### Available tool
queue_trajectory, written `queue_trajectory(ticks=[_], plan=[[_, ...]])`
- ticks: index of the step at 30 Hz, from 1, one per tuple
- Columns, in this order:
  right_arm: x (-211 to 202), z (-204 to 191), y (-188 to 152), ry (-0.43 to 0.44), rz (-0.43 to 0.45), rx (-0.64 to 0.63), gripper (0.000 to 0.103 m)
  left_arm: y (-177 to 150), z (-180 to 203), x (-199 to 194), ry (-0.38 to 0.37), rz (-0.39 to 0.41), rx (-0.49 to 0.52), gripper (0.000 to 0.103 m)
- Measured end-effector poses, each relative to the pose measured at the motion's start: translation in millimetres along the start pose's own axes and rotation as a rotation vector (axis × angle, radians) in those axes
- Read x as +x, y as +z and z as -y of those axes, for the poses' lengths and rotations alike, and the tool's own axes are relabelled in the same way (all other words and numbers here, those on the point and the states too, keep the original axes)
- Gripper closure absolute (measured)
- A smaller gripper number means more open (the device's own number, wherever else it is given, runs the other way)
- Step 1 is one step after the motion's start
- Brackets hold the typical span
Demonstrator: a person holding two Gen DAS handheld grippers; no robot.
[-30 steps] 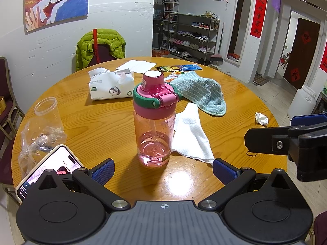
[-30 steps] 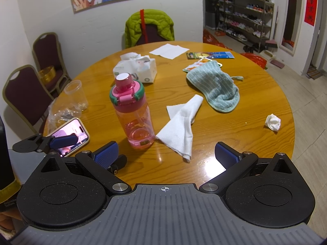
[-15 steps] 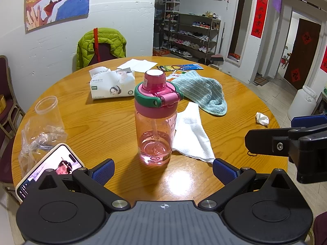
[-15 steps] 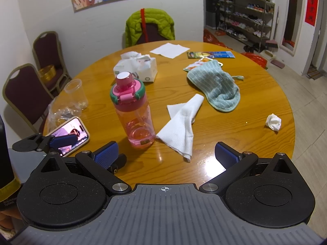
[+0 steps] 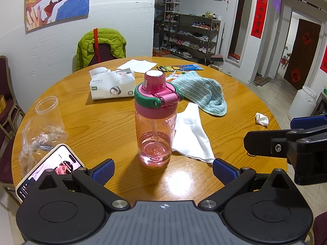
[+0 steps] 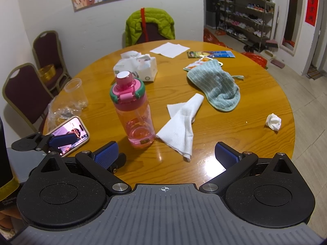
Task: Clean container
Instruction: 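Move both tools toward the pink water bottle and white paper towel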
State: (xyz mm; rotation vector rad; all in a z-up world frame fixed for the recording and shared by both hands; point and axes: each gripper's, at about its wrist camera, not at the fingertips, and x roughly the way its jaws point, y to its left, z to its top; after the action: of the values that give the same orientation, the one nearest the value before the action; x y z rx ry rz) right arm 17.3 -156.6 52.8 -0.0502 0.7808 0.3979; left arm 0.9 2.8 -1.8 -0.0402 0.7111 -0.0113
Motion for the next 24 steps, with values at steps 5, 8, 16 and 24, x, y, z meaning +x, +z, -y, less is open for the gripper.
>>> queue_trajectory(ticks=[5,8,16,24], plan=[[-3,0,0,0.000,-0.001,0.001,0.000,0,1,0,-0.001,-0.001,0.002,0.001],[-6,0,0,0.000,-0.001,0.001,0.000,0,1,0,-0.003,-0.001,0.002,0.001],[4,2,0,-0.002,-0.010,0.006,0.000,-1,1,2,-0.002,-0.009,0.000,0.001],[6,3,0,0.004,-0.015,0.011,0.000,-4,-2,9,-0.018,-0.029,-0.008,0.001]])
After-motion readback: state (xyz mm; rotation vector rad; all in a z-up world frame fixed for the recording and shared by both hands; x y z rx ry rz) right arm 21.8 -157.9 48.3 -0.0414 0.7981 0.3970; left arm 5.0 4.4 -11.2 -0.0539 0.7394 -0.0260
